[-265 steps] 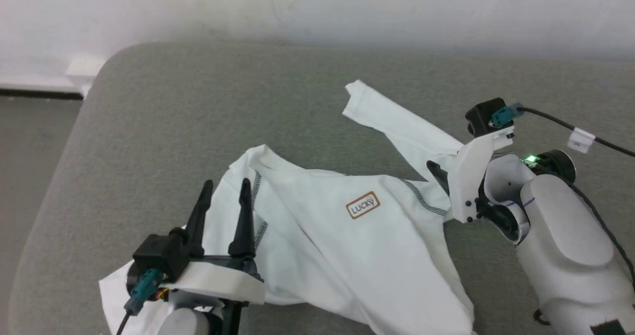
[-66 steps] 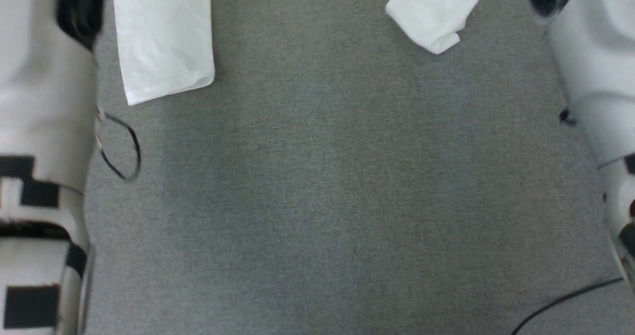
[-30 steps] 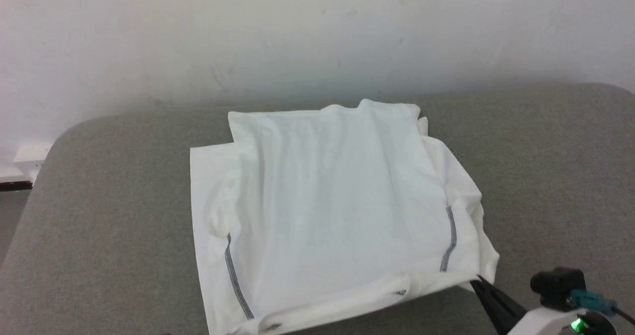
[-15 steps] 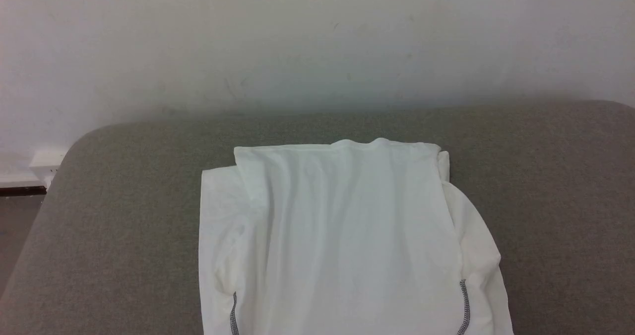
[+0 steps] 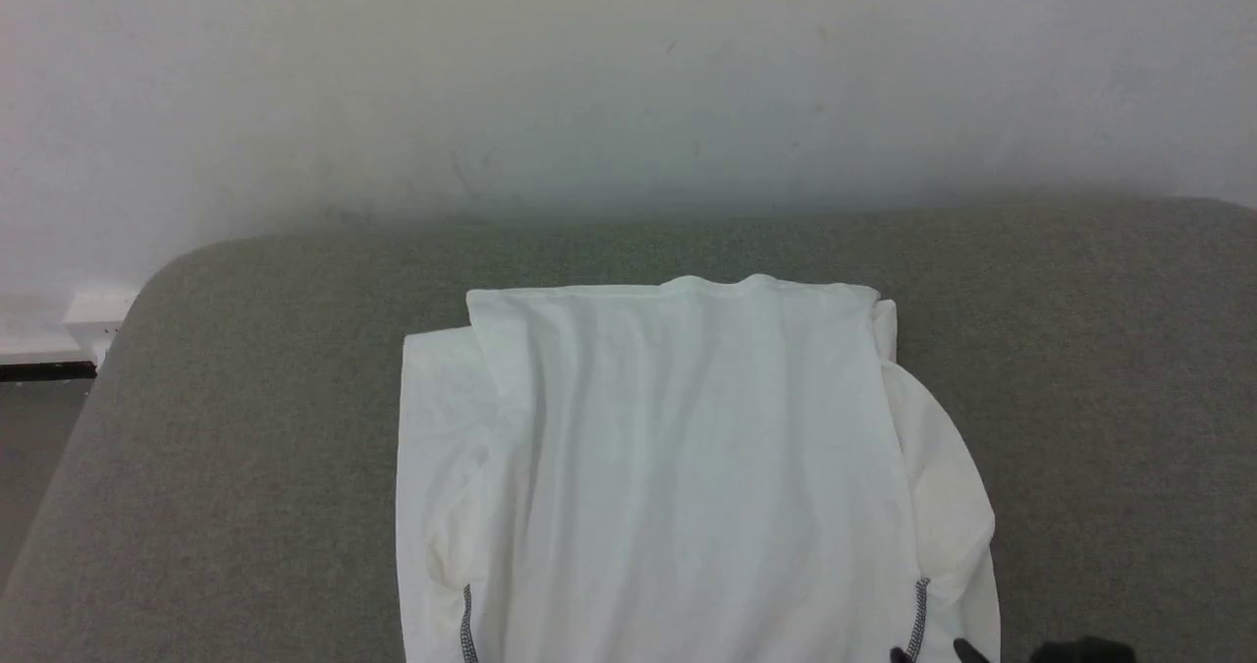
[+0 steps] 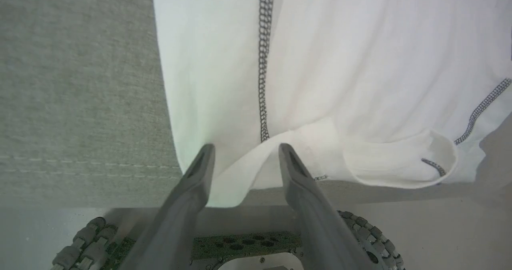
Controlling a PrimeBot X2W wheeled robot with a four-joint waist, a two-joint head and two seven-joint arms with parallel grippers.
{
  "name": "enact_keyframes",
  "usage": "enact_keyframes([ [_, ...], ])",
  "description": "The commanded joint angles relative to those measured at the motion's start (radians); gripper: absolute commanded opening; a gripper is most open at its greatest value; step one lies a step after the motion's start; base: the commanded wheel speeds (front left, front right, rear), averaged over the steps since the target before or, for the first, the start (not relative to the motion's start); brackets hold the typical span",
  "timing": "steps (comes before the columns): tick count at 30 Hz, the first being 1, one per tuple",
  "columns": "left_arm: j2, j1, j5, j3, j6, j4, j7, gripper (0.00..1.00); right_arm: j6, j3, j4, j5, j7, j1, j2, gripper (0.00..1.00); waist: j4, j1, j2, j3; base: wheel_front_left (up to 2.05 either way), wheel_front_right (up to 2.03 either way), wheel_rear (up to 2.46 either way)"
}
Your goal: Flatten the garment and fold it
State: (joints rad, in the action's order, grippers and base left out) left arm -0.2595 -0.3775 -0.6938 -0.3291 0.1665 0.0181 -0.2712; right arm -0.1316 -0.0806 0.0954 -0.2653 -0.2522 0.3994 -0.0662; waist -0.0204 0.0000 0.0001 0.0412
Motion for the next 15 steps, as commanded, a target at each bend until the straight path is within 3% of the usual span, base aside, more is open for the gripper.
enact_keyframes([
  [1,-0.002,0.02,-0.006,0.005,-0.012,-0.007,0.008,1.0,0.001,-0.001,0.019,-0.006,0.033,-0.021,-0.002,1.0,0.002,0.0,-0.0001,-0.001,0.0,0.0,0.0],
  [5,-0.009,0.036,-0.027,0.047,-0.013,-0.074,0.034,1.0,0.001,0.031,0.079,0.006,0.13,-0.047,0.004,1.0,0.009,0.0,-0.0001,-0.006,0.0,0.0,0.0],
  [8,-0.028,0.078,-0.011,0.113,0.012,-0.125,0.086,1.0,0.001,0.055,0.129,0.025,0.177,-0.075,0.009,1.0,0.014,0.0,-0.0001,-0.02,0.0,0.0,0.0],
  [15,-0.069,0.344,0.064,0.188,0.037,-0.109,0.162,1.0,0.001,0.091,0.205,0.038,0.196,-0.143,0.015,1.0,0.022,0.0,-0.0001,-0.097,0.0,0.0,0.0],
])
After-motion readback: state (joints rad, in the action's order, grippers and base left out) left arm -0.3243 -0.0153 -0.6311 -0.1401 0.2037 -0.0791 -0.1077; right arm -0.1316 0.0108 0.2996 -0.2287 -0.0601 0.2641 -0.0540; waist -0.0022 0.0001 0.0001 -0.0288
